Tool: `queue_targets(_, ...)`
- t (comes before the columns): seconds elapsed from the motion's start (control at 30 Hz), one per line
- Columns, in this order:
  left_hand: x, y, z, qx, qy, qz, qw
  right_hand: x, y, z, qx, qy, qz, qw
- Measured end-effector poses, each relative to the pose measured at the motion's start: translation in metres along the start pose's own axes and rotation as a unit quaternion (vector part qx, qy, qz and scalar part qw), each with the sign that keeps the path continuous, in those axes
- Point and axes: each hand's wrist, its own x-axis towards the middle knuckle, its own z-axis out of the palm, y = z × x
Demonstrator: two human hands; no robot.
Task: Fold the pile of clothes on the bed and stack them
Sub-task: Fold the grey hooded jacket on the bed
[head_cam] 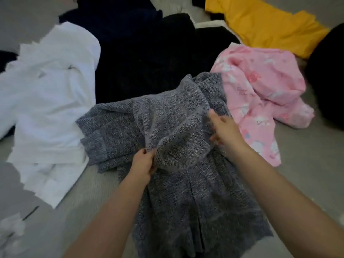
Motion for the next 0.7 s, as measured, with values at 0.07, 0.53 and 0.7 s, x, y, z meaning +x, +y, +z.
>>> queue_targets(0.07, -0.006, 0.000, 0.005, 0.029, -0.016, -0.064, 0.997, 0.014, -0.010, 0.008, -0.153, -0.056, 0.029, 0.986)
queue_targets(0.53, -0.028, 0.056, -0.010, -0.181, 0.020, 0.254, 0.950, 0.025, -0.059, -0.001, 0.588, -0.125, 0.075, 0.795)
queue_targets(0.7, -0.009, 0.024, -0.020, -0.261, -0.112, 0.084, 0.955, 0.023, -0.025, 0.019, 0.594, -0.059, 0.173, 0.784)
